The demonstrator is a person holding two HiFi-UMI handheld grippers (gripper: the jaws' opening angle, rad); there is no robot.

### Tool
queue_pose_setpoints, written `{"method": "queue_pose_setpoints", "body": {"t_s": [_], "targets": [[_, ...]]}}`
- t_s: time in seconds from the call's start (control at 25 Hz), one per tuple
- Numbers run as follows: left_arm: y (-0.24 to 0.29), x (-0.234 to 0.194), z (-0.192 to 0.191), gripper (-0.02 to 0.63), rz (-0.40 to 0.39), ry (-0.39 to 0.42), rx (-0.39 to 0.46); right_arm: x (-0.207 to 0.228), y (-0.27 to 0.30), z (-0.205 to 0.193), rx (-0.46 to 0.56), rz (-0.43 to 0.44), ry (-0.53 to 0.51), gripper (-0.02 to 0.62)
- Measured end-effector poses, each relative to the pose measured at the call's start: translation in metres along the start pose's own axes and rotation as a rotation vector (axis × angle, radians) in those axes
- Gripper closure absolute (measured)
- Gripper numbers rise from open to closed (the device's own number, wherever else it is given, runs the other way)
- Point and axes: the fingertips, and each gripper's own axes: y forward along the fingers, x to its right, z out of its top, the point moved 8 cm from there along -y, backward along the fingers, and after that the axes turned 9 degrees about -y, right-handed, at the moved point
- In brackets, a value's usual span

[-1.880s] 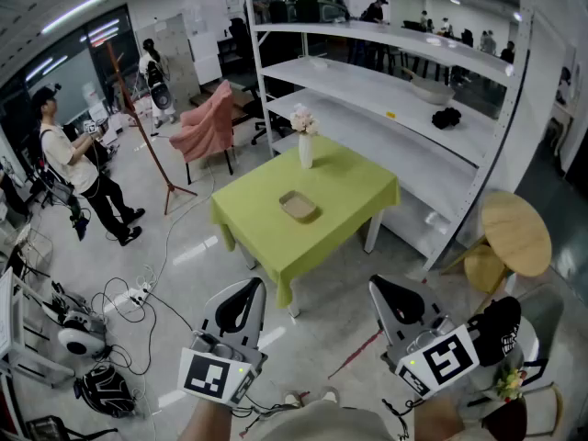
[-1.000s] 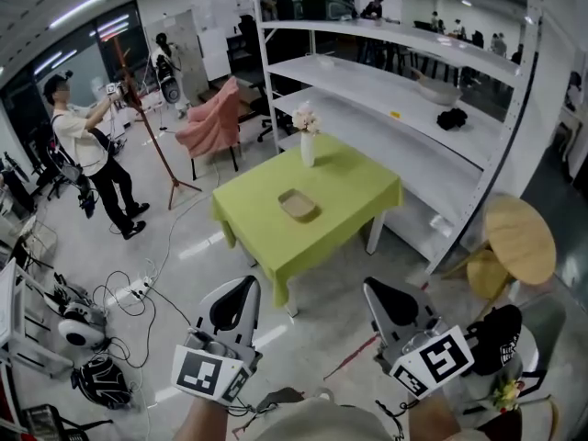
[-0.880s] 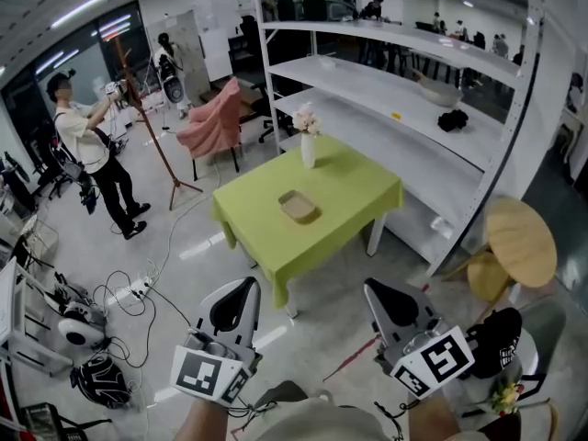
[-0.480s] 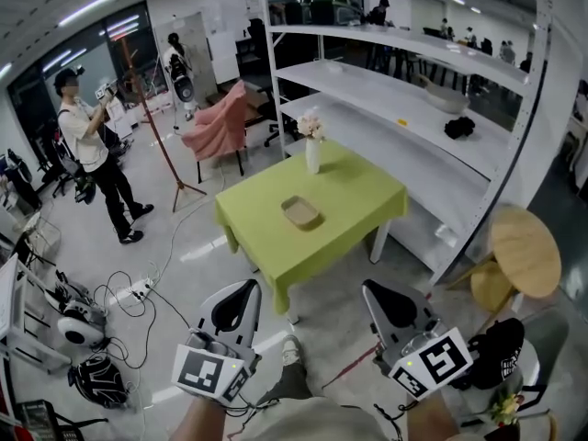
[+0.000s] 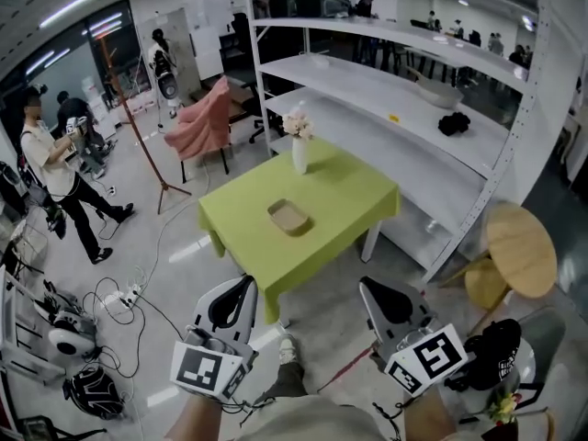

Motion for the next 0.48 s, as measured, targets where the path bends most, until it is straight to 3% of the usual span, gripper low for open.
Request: {"method": "queue_pose_setpoints", "body": {"t_s": [0.12, 0.48], "targets": [[0.021, -0.014, -0.004, 0.6, -0.005, 0.024, -0.009, 0.012, 0.021, -0.009, -0.027, -0.003, 0.006, 0.589], [0.092, -0.089, -0.015, 0.6, -0.017, -0.041, -0.048, 0.05, 0.122, -0.025, -0.105, 0.01, 0.022, 0.589]]}}
